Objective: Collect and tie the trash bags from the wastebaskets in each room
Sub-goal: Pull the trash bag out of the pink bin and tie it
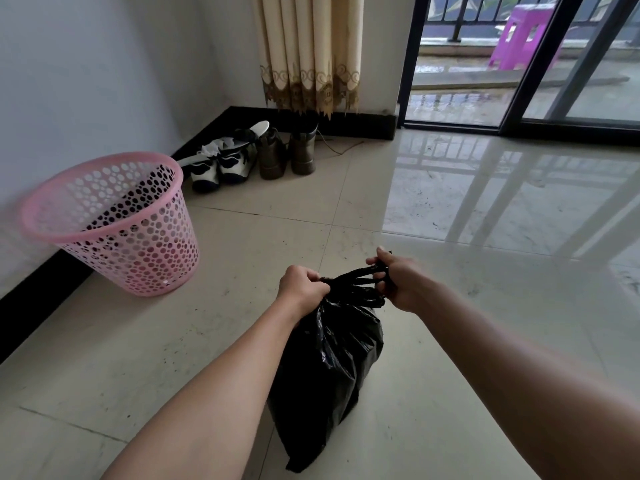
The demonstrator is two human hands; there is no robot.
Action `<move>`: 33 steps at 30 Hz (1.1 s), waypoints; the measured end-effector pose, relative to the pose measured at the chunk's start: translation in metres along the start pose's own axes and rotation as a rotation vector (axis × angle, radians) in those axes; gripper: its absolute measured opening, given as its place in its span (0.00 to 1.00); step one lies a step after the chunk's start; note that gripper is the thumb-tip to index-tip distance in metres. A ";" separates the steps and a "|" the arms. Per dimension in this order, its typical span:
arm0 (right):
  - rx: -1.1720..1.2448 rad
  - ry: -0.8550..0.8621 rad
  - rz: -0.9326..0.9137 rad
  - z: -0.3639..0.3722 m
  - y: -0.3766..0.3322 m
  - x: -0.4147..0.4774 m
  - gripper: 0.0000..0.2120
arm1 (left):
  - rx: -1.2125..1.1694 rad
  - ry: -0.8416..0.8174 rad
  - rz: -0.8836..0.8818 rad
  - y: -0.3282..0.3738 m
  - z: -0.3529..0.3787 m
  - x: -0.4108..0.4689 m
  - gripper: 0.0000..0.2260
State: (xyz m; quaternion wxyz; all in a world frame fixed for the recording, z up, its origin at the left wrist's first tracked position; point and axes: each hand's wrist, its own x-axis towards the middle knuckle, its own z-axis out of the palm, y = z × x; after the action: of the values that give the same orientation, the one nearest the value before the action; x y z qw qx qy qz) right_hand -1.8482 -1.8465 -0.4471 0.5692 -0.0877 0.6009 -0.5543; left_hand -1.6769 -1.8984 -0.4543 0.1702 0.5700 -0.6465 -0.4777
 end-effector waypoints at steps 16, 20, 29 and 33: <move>-0.017 0.033 0.025 -0.017 -0.007 0.007 0.18 | -0.027 -0.581 -0.040 0.002 -0.026 -0.007 0.08; -0.056 0.156 -0.046 -0.021 -0.010 0.010 0.19 | -0.070 -0.500 0.021 0.010 -0.024 -0.007 0.12; -0.118 0.411 -0.102 -0.027 0.020 0.047 0.18 | -0.193 -0.385 -0.157 -0.051 -0.035 0.036 0.11; -0.162 0.398 -0.107 -0.036 0.028 0.042 0.15 | -0.146 -0.314 -0.167 -0.060 -0.032 0.028 0.13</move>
State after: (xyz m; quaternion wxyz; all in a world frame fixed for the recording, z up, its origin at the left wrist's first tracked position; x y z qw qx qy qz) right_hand -1.8758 -1.8474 -0.5025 0.4000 -0.0537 0.7386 -0.5400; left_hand -1.6259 -1.9311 -0.4970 0.0680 0.5262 -0.5791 -0.6190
